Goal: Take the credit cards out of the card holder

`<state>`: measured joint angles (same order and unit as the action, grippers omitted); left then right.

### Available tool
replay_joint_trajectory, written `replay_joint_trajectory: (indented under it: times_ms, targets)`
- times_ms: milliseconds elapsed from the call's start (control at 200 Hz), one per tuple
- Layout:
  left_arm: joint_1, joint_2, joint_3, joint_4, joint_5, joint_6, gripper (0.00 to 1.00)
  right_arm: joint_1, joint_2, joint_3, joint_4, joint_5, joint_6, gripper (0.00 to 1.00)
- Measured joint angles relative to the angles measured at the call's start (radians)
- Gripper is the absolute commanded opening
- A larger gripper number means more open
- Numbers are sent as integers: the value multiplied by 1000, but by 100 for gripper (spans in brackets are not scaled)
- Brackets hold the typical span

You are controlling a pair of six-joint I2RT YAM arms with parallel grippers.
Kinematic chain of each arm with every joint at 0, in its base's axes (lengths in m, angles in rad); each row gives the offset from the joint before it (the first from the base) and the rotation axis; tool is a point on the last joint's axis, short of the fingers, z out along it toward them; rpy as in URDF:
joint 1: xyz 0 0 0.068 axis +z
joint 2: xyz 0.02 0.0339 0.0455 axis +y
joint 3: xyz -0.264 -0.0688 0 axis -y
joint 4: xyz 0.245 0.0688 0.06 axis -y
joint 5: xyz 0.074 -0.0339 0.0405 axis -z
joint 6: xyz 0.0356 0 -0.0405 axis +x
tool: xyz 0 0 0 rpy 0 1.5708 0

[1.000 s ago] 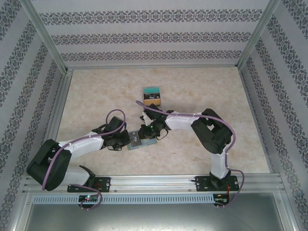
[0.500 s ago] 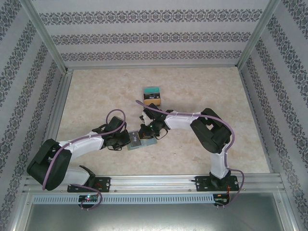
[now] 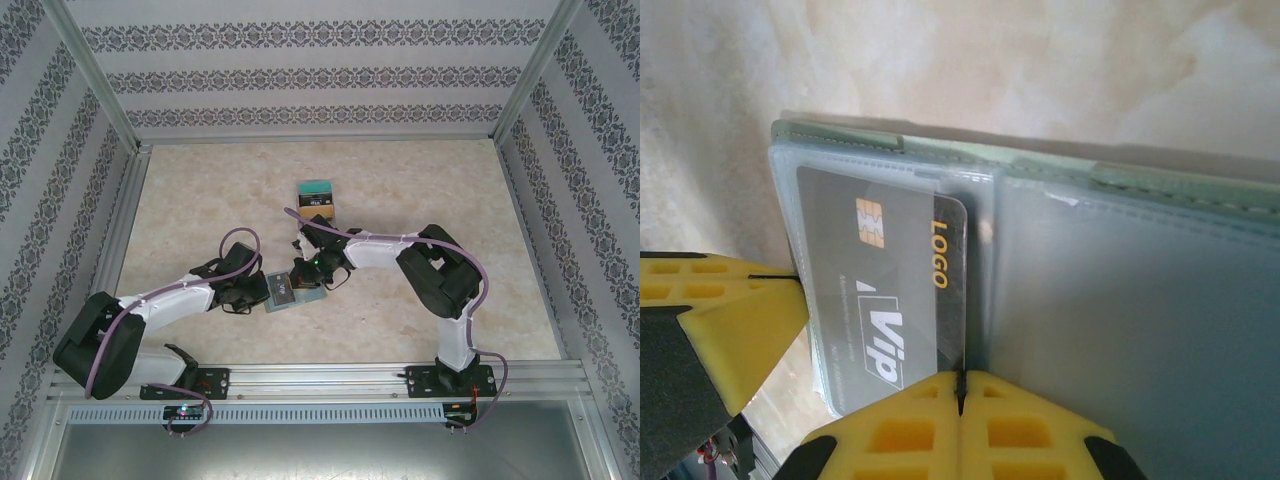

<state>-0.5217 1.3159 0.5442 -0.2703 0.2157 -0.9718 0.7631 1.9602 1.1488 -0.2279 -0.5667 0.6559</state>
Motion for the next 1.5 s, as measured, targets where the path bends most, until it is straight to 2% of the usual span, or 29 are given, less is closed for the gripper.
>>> replay_joint_trajectory:
  times_ms: [540,999,1134,1194,1499]
  targets:
    - [0,0,38,-15,16,26,0,-28,-36,-21,-8,4,-4,0]
    - [-2,80,43,101,84,29,0,-28,-36,-24,-7,0,-4,0]
    - [-2,87,43,103,87,29,0,-28,-35,-25,-4,-1,-4,17]
    - [-2,93,46,107,92,29,0,-28,-35,-26,0,-4,1,21]
    - [-2,99,48,111,95,29,0,-28,-28,-26,13,-20,2,25]
